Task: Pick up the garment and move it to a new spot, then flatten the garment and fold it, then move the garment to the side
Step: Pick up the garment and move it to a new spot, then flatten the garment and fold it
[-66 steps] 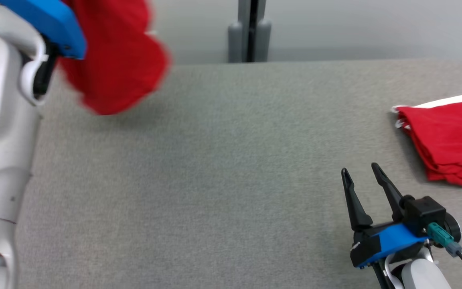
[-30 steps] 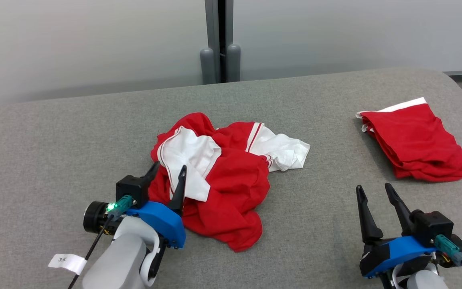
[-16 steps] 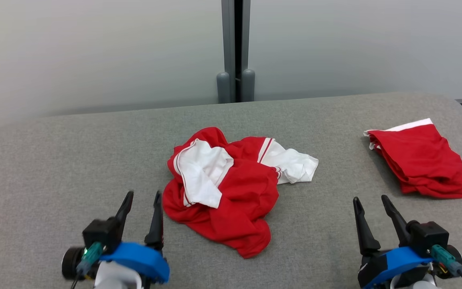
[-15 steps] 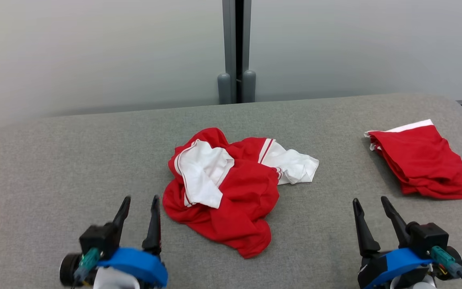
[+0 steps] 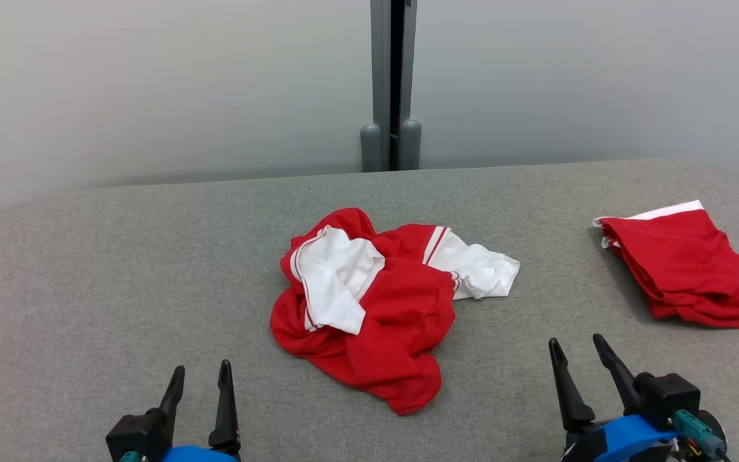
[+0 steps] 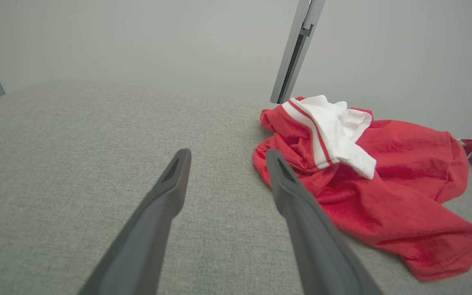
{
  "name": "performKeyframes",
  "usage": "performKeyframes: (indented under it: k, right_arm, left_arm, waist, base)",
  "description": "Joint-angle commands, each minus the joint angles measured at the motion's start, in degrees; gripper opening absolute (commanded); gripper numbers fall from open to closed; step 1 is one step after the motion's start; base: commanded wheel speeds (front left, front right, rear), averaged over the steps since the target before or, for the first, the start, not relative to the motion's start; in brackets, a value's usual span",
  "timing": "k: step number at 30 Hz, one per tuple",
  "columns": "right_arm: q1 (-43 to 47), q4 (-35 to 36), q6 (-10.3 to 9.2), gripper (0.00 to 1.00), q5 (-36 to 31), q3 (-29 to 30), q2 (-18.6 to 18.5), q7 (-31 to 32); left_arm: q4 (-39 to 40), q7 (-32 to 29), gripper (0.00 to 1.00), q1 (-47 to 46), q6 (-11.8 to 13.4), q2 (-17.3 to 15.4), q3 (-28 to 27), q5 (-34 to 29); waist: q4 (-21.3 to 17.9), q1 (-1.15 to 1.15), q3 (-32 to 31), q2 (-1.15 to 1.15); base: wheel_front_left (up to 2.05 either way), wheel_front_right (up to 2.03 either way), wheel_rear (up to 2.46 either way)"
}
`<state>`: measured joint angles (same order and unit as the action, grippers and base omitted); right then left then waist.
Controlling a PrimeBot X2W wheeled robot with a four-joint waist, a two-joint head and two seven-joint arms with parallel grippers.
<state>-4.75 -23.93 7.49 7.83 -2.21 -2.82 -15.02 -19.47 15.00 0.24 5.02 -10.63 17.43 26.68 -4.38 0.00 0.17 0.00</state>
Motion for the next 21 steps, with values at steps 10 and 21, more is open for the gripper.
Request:
performKeyframes:
  k: [10,21]
  right_arm:
    - [0.3,-0.1,0.00,1.00,-0.4,-0.6,-0.1,-0.2]
    - [0.7,0.0,0.00,1.00,-0.7,-0.7,-0.1,-0.2]
  left_arm:
    - [-0.4,0.3,1.00,0.6,-0.9,0.9,-1.2,-1.1]
    - [-0.8,0.3,1.00,0.2,-1.7,1.5,-1.2,-2.2]
  waist:
    - [-0.1,0.00,-0.3,0.00]
    - [-0.4,0.00,-0.5,0.00]
  base:
    - [0.00,0.00,0.00]
    - [0.00,0.00,0.00]
